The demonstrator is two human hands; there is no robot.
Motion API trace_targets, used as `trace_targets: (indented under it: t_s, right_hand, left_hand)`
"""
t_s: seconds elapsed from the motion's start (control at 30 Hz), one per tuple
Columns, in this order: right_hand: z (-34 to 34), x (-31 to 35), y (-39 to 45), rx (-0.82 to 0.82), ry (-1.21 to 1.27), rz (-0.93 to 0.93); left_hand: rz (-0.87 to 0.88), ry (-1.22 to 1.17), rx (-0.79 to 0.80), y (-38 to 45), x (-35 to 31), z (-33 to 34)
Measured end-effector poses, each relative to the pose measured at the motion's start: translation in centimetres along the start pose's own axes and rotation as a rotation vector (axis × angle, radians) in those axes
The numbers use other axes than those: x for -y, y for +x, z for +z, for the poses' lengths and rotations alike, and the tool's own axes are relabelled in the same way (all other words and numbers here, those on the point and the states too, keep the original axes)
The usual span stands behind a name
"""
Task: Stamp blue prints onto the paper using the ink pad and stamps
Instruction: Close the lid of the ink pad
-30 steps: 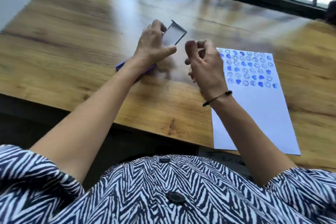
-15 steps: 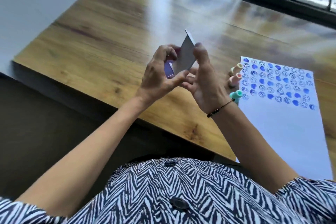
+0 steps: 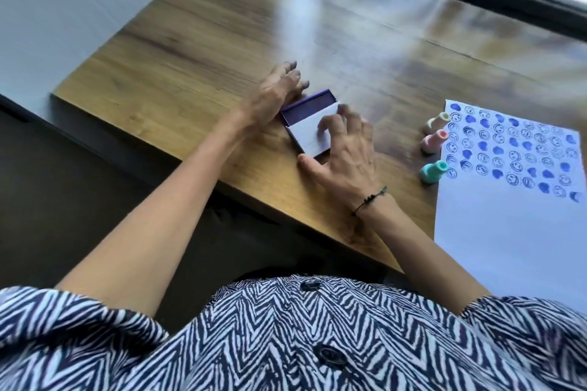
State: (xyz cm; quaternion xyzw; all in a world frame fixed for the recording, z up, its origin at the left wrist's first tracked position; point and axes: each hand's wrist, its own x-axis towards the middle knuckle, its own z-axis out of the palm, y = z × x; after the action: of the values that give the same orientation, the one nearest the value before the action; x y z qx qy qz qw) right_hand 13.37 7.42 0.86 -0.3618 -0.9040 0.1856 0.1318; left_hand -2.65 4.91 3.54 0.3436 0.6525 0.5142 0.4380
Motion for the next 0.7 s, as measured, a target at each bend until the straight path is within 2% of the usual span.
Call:
trace_targets:
  t_s: [0.33,0.7]
  right_hand:
    - [0.3,-0.6,0.3,-0.019,0.001,0.002]
    - [0.2,-0.1,1.7,0.063,-0.065,-0.008]
  left_hand:
    - [-0.015,0.056,0.045,0.0,-0.5,-0.2]
    - [-0.065,0.112,0.123,0.3,-0.3,-0.2]
